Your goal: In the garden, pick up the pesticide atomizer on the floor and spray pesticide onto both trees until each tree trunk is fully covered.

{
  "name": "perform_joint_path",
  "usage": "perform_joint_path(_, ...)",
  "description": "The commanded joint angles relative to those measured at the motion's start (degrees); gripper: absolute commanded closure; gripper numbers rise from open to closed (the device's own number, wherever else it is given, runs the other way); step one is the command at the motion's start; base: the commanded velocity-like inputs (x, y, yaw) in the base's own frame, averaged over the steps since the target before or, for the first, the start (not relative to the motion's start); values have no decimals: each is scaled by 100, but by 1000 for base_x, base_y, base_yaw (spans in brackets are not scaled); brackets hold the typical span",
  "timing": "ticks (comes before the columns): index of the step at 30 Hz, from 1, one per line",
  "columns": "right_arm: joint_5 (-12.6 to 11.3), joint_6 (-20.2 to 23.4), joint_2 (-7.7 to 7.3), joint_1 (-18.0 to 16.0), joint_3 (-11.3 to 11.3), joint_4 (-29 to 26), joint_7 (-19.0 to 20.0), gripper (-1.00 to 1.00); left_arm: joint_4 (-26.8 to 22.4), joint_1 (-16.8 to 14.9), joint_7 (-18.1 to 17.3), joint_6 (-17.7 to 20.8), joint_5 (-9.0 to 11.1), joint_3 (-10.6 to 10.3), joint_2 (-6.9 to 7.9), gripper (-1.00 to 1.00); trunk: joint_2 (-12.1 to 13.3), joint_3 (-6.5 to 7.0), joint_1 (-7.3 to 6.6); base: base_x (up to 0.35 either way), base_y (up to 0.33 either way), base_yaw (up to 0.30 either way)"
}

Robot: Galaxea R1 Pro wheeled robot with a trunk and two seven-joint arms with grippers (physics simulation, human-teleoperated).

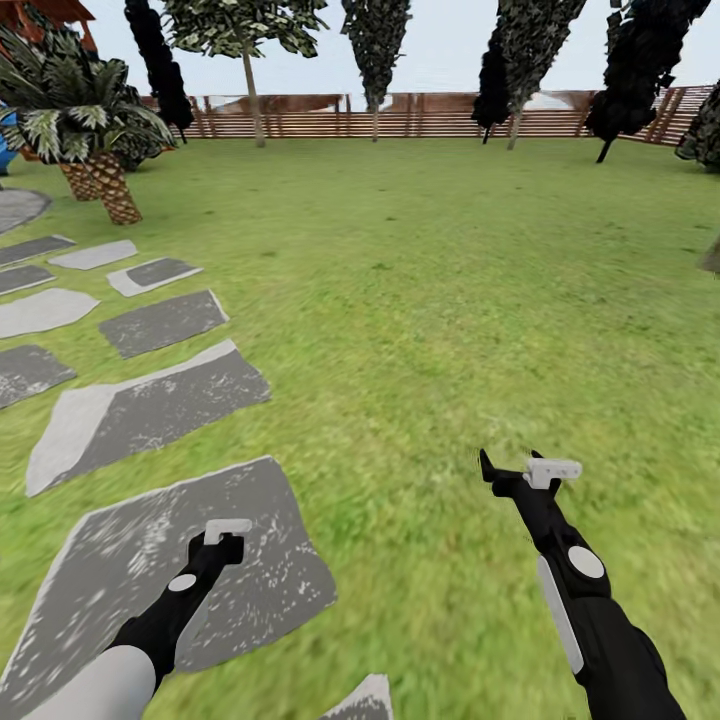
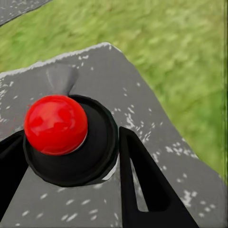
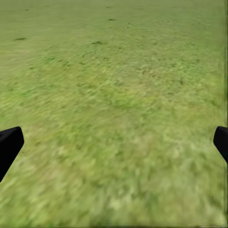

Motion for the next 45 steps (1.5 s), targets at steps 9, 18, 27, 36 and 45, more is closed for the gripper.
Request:
perform_joint_path(9,0,0,0,0,0,0,0,-100,-1,-2,0,0,-1,-1,0,100,0,0,0,0,0,-300)
perform_joint_path(18,0,0,0,0,0,0,0,-100,-1,-2,0,0,-1,-1,0,100,0,0,0,0,0,-300)
perform_joint_path(27,0,0,0,0,0,0,0,-100,-1,-4,0,0,-1,-1,0,100,0,0,0,0,0,-300)
perform_joint_path(36,0,0,0,0,0,0,0,-100,-25,0,0,0,-5,-1,0,100,0,0,0,0,0,-300)
perform_joint_path(45,0,0,0,0,0,0,0,-100,-59,0,0,0,-1,-1,-5,100,-40,-18,22,0,0,-300)
